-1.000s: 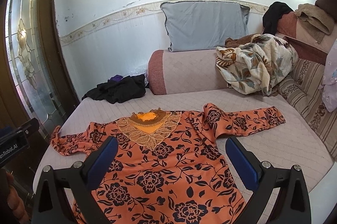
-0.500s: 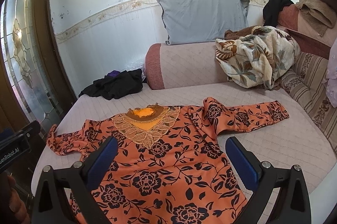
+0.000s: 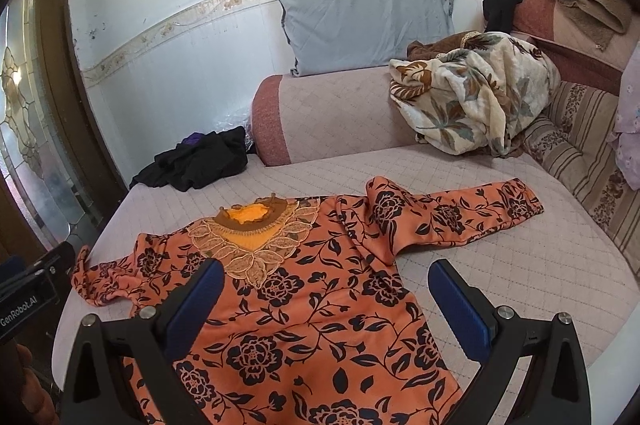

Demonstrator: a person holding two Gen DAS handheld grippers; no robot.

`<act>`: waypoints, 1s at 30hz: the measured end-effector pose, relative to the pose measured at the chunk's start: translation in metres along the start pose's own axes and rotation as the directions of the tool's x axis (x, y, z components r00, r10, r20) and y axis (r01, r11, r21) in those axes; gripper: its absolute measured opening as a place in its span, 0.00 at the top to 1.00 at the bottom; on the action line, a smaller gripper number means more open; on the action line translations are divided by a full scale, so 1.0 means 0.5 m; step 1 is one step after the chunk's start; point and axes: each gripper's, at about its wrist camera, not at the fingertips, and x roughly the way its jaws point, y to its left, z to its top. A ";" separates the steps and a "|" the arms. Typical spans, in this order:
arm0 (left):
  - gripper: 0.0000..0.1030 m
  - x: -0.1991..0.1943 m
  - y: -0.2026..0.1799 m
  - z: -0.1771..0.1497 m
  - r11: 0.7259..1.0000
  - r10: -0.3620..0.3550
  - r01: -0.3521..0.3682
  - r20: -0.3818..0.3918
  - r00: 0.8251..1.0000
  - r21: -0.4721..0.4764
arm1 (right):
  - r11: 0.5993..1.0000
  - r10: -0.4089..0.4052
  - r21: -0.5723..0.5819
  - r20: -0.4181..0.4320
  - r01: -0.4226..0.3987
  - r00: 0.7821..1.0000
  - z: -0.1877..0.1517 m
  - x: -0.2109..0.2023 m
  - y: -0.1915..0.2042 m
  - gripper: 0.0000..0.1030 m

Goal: Fold small clothes

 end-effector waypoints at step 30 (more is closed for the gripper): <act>0.00 0.451 -0.103 -0.106 0.998 0.027 -0.014 -0.251 0.968 0.055 | 0.463 0.098 0.886 -0.042 -0.008 0.994 -0.066 0.466 -0.747 0.34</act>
